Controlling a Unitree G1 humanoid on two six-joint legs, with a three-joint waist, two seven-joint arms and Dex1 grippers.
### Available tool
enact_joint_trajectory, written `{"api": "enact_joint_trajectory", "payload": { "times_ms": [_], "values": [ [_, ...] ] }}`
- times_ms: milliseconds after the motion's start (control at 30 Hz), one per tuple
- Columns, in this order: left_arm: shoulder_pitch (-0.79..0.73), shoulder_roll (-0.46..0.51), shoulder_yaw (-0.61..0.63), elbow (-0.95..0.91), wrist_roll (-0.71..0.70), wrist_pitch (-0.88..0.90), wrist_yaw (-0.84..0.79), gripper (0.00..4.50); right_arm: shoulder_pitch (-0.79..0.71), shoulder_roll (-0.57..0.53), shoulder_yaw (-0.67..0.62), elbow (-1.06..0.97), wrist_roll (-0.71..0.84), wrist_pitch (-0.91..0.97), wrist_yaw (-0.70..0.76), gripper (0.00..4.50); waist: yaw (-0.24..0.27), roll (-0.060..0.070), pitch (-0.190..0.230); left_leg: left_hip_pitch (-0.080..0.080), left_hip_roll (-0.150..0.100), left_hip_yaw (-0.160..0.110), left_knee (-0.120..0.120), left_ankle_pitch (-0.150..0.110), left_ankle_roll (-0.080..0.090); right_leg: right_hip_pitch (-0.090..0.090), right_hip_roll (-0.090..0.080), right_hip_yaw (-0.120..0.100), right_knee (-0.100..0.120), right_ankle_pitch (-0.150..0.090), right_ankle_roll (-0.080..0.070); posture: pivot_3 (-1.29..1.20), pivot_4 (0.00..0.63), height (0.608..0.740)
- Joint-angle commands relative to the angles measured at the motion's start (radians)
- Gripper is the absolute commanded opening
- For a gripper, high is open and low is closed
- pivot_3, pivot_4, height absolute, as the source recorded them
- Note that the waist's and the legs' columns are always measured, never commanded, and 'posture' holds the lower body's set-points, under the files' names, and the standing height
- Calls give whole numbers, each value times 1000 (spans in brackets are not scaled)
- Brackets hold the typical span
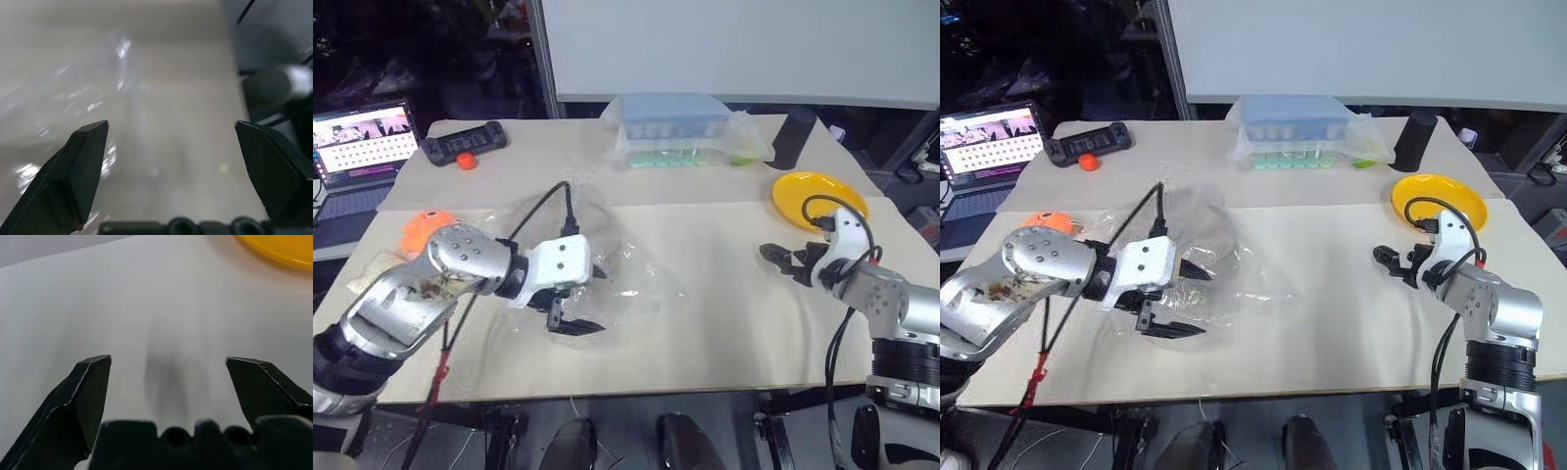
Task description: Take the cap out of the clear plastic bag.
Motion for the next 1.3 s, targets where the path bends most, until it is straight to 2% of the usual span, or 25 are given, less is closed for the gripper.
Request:
{"api": "enact_joint_trajectory", "payload": {
  "times_ms": [33,200,300,667,900,1100,1300],
  "values": [
    [48,16,-14,-20,146,-121,31,4420,-11,-8,-19,-33,3,1,2,4500,2,0,0,0,0,0,0,0,0,0,0,0,0,1,-1,0,150,740],
    [165,10,-1,-65,221,-133,69,4420,-16,-4,-13,-30,1,-2,3,4500,4,0,0,-1,0,0,0,0,0,-1,0,0,-1,1,-2,0,150,740],
    [216,-13,20,-118,217,-74,98,4420,-23,-3,-9,-21,-3,-8,4,4500,5,0,0,-1,0,0,0,0,0,-1,-1,0,0,1,-1,0,150,740],
    [255,-45,17,-164,263,14,149,4420,-50,13,10,5,-18,-21,11,4500,5,0,0,-1,0,0,0,0,0,0,0,0,-1,0,0,0,150,740],
    [351,-61,30,-233,210,82,151,4420,-34,5,0,-6,-23,-16,14,4500,5,0,0,-1,0,0,0,0,0,0,-1,0,-1,1,-1,0,150,740],
    [352,-129,79,-251,78,158,131,4420,-32,0,-4,-13,-24,-11,12,4500,6,0,0,-1,0,0,0,0,0,0,-1,-1,-1,1,-1,0,150,740],
    [372,-9,19,-185,257,-40,131,4420,-37,-8,-2,-10,-26,-10,13,4500,3,0,0,-1,0,1,0,0,0,0,-1,0,-1,1,-2,0,150,740]
  ]
}}
